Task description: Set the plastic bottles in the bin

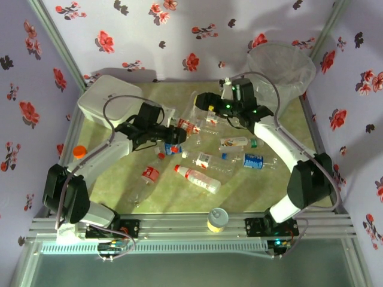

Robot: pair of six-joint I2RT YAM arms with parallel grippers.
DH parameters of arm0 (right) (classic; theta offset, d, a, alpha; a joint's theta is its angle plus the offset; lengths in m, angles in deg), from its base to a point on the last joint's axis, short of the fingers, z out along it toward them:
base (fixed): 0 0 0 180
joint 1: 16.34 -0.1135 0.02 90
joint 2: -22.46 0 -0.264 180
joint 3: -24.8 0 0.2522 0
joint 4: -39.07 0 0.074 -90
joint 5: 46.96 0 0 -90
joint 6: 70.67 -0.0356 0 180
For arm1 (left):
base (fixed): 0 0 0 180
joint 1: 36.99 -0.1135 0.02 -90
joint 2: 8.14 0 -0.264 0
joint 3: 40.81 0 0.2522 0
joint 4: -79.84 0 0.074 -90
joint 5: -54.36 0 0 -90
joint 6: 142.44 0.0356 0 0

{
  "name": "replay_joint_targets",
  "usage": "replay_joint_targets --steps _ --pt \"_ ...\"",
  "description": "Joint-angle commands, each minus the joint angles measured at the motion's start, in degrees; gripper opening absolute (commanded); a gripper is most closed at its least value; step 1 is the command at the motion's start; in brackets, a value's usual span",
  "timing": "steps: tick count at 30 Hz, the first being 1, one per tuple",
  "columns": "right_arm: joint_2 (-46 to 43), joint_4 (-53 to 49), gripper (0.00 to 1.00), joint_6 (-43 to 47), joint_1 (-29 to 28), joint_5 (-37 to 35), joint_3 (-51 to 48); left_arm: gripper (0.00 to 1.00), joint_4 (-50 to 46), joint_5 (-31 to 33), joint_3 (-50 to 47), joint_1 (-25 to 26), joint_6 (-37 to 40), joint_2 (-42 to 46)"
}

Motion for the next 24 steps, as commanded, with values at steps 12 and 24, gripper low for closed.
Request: replay_joint_targets --steps 12,24 --pt "3.08 -6.77 0.69 1.37 0.40 -1.74 5.44 0.34 5.99 -8.11 4.05 1.51 -2.57 -6.16" --pt "0.09 -6.97 0.40 1.95 1.36 -3.20 6.91 0.54 9.80 -3.98 1.53 1.42 -6.08 -2.32"
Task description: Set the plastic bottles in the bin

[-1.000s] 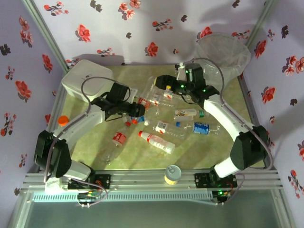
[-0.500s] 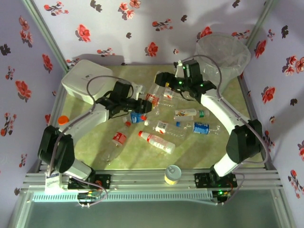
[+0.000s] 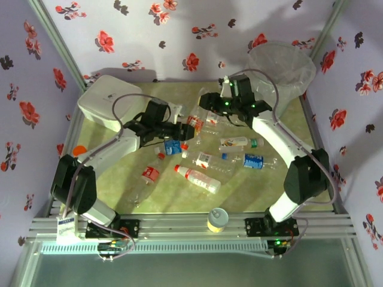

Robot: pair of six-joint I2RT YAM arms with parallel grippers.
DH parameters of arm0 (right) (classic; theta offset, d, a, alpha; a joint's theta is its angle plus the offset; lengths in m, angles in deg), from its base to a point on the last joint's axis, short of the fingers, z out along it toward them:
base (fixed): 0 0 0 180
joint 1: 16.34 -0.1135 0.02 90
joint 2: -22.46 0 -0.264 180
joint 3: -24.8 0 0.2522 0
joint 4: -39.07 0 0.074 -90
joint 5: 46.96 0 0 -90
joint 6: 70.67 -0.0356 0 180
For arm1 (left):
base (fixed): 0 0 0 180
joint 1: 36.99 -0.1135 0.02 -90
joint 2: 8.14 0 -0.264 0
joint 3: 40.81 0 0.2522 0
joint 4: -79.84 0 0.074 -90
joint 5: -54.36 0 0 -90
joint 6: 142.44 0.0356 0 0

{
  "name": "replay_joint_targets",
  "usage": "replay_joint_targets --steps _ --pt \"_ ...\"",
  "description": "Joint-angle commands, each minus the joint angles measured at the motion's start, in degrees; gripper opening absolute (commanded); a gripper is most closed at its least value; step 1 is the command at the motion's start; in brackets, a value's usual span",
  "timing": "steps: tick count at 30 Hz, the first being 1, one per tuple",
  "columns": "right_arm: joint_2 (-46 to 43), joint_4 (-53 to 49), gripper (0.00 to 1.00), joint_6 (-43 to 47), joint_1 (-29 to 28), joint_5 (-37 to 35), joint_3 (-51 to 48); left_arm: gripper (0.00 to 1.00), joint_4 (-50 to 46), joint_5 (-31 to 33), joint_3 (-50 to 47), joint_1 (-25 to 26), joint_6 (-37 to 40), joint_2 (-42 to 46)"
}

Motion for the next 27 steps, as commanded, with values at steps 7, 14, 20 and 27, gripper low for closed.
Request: replay_joint_targets --steps 7,14,20,27 --pt "-6.18 -3.13 0.35 4.24 3.36 -4.86 5.47 0.99 5.18 1.72 -3.79 -0.59 -3.19 7.25" --pt "-12.31 -5.56 0.34 17.42 6.03 -25.13 14.31 1.00 -2.82 10.87 -7.25 -1.66 -0.80 13.34" --pt "-11.94 -5.80 0.34 24.61 11.69 -38.92 24.16 1.00 -15.45 19.76 -7.83 -1.76 2.33 16.36" --pt "-6.37 4.35 0.25 37.85 13.03 -56.48 25.87 1.00 -25.41 24.60 -8.99 -1.70 2.78 17.57"
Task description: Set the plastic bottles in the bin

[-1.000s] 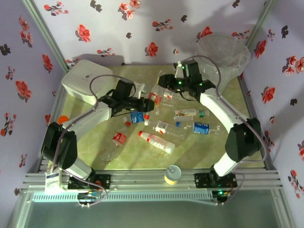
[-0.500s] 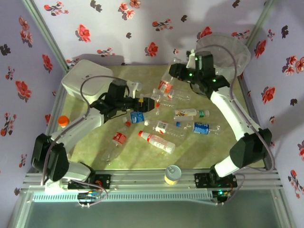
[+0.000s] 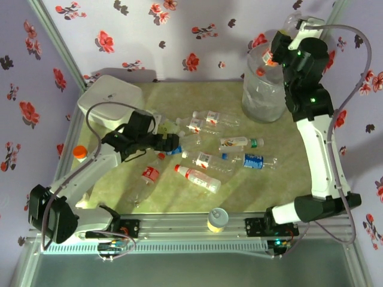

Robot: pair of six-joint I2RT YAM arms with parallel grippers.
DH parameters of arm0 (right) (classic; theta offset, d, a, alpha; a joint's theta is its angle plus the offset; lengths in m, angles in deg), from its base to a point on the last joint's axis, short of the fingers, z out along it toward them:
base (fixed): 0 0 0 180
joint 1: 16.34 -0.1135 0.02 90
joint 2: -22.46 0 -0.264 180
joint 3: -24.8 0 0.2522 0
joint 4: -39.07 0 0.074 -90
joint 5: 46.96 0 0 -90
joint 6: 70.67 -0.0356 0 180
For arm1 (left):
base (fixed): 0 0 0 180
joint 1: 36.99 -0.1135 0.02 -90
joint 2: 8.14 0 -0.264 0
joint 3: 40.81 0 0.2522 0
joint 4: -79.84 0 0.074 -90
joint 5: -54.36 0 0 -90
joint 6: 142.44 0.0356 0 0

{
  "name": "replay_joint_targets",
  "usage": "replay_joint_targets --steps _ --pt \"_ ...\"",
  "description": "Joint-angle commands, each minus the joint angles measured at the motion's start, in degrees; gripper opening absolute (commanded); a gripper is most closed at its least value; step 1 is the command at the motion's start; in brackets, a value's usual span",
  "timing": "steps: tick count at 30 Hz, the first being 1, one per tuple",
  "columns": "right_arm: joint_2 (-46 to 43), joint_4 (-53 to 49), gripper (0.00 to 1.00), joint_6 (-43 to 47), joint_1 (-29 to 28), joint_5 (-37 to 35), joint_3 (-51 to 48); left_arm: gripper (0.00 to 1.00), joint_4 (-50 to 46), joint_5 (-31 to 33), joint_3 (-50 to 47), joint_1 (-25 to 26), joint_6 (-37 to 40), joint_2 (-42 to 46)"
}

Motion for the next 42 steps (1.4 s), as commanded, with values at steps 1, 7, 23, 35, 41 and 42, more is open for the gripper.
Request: replay_joint_targets --steps 1,7,23,35,41,42 --pt "5.78 5.33 0.25 8.52 1.03 -10.32 1.12 1.00 -7.37 3.44 -1.82 -0.34 1.52 1.53" --pt "15.00 3.74 0.25 11.12 2.08 -11.22 4.98 1.00 -9.96 4.77 -4.27 -0.35 1.25 3.77" --pt "15.89 -2.84 0.47 -3.15 6.82 0.81 -8.90 1.00 -13.86 6.13 -9.25 -0.38 -1.06 6.56" --pt "11.99 -8.58 0.79 -3.25 9.48 4.60 -6.37 1.00 -14.56 6.07 -11.82 -0.31 -2.43 3.86" --pt "9.20 -13.00 0.80 -3.83 9.70 7.39 -3.06 1.00 -16.98 5.70 -12.32 -0.34 -3.09 3.85" --pt "8.38 -13.54 0.81 -4.33 9.70 8.37 -3.00 1.00 -17.60 5.64 -12.49 -0.34 -3.25 3.77"
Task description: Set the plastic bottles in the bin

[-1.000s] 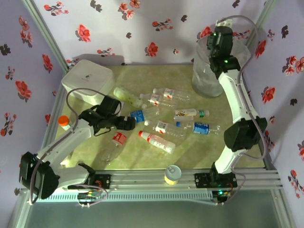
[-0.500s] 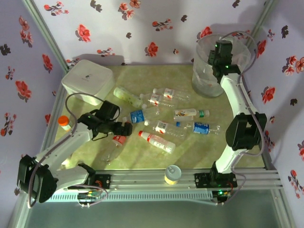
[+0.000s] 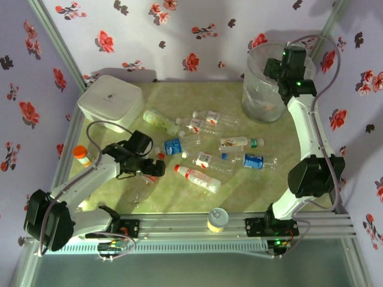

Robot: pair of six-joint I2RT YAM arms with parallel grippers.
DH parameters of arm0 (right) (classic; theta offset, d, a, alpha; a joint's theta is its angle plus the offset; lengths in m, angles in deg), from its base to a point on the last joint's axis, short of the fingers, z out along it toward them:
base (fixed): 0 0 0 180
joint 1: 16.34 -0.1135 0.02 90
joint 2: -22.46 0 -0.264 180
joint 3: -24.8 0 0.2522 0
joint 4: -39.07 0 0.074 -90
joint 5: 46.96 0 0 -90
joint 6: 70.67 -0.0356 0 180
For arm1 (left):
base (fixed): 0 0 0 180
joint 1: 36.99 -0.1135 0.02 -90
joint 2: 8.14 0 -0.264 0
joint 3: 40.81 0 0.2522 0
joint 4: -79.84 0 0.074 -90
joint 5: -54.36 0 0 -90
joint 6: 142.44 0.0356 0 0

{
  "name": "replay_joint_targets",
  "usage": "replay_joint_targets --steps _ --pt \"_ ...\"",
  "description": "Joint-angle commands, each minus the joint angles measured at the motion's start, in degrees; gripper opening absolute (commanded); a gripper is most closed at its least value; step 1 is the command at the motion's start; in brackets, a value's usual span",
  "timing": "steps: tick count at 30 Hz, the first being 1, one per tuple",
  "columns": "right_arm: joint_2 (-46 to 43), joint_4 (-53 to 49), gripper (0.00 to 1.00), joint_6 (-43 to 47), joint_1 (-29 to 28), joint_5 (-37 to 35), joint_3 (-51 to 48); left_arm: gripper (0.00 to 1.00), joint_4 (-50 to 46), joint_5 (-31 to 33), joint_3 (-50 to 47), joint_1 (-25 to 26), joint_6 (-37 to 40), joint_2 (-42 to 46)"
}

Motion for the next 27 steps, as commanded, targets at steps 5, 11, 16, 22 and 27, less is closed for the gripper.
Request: replay_joint_targets --steps 5,11,16,22,27 --pt "-9.37 -4.13 0.83 -5.10 -0.04 10.31 -1.48 1.00 -4.37 -0.53 -2.22 -0.24 -1.76 -0.63" --pt "-12.48 -5.41 0.84 -8.46 -0.44 16.99 -7.24 1.00 -8.89 -2.68 -0.51 1.25 -2.08 -4.35" --pt "-16.03 -5.02 0.87 -10.03 -0.94 19.22 -13.91 1.00 -9.56 -3.69 -0.97 3.53 -5.61 -7.55" --pt "-18.49 -5.29 0.88 -11.07 -0.97 20.88 -18.87 0.89 -8.84 -2.56 -0.30 4.41 -5.34 -10.39" --pt "-19.36 -4.38 0.88 -12.80 -1.32 22.72 -20.90 0.66 -8.98 0.82 3.43 4.41 -3.46 -15.71"
